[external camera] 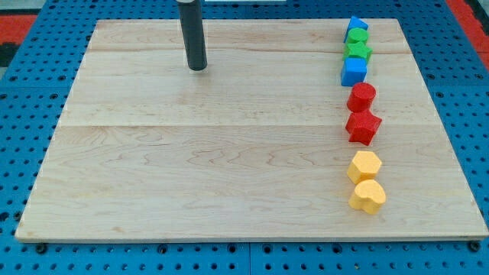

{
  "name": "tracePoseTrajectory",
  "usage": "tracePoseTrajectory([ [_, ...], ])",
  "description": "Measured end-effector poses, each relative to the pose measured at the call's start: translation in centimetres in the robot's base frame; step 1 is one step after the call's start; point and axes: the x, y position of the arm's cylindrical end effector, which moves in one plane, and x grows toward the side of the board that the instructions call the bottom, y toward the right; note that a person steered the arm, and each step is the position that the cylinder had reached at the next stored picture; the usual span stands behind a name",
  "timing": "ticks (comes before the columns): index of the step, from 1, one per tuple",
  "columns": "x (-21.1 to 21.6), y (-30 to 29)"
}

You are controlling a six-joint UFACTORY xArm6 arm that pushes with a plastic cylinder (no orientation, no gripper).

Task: Move the yellow hexagon towards the center

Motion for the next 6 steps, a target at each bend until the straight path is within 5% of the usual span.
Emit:
tracePoseTrajectory([
  [1,0.0,-0.4],
  [3,1.8,-12.2],
  [6,2.0,-10.7],
])
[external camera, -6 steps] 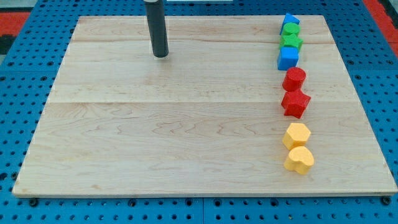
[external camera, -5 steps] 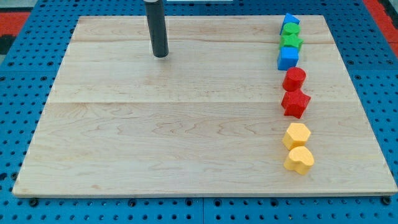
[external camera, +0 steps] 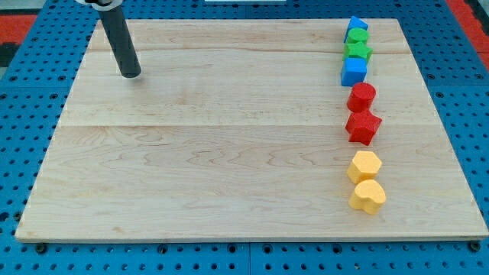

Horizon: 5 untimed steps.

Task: Move the yellow hexagon towards the center

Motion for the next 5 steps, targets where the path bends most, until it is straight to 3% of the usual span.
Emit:
tracePoseTrajectory([
  [3,0.0,4.9],
  [4,2.0,9.5],
  [5,7.2,14.9],
])
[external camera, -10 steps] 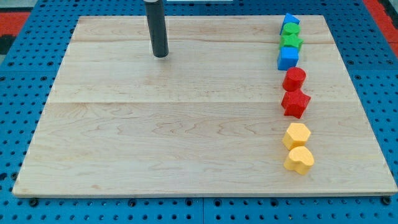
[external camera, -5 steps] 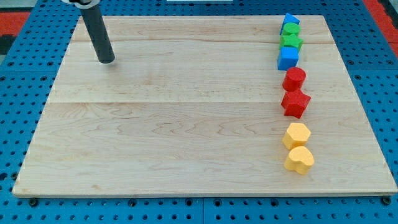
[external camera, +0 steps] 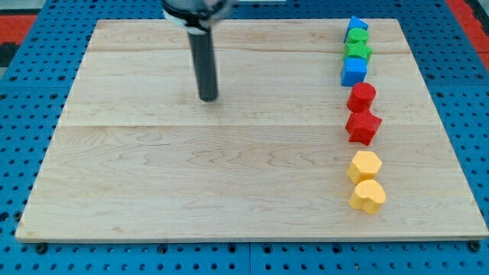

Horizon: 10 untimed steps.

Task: Move the yellow hexagon towards the center

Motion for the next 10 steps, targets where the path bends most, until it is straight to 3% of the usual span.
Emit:
tracePoseTrajectory([
  [1,4.9,2.2],
  [2,12.5,6.2],
  [3,19.6,13.0],
  [4,21.2,17.0],
  [5,19.4,22.1],
  [6,16.0,22.2],
  [7,12.2,19.8],
  [9,10.5,20.7],
  [10,9.0,14.1],
])
